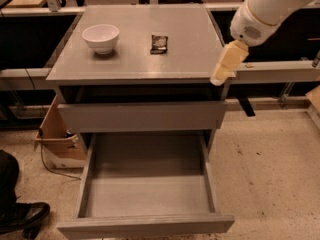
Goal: Place rxbar chocolate into middle drawer
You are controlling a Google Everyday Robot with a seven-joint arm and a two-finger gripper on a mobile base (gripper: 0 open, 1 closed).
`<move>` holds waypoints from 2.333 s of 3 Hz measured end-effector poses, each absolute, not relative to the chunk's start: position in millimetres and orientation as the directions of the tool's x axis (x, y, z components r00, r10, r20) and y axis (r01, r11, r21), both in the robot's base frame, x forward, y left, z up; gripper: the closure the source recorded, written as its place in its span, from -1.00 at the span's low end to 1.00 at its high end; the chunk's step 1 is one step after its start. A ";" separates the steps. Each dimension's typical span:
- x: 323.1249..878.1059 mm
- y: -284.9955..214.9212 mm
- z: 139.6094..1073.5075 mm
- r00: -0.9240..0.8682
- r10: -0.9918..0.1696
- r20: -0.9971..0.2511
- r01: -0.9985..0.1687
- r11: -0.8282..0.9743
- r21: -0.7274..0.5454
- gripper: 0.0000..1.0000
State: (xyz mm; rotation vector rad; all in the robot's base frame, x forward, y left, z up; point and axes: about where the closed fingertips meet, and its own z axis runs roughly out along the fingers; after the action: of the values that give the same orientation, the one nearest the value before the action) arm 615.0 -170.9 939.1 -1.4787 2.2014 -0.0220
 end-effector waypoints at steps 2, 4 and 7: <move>674.7 -161.6 928.6 -0.338 -0.810 -0.480 -0.845 0.486 -0.225 -1.00; 734.9 -112.7 909.2 -0.333 -0.632 -0.700 -0.817 0.564 -0.120 -1.00; 856.9 -4.9 860.5 -0.288 -0.529 -0.799 -0.776 0.618 -0.129 -1.00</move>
Offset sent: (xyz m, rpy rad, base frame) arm 0.0478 0.0079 -0.0097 0.0951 0.0032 -0.0434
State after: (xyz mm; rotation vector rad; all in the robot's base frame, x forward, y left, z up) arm 856.9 -4.9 860.5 -1.0303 1.9695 0.3582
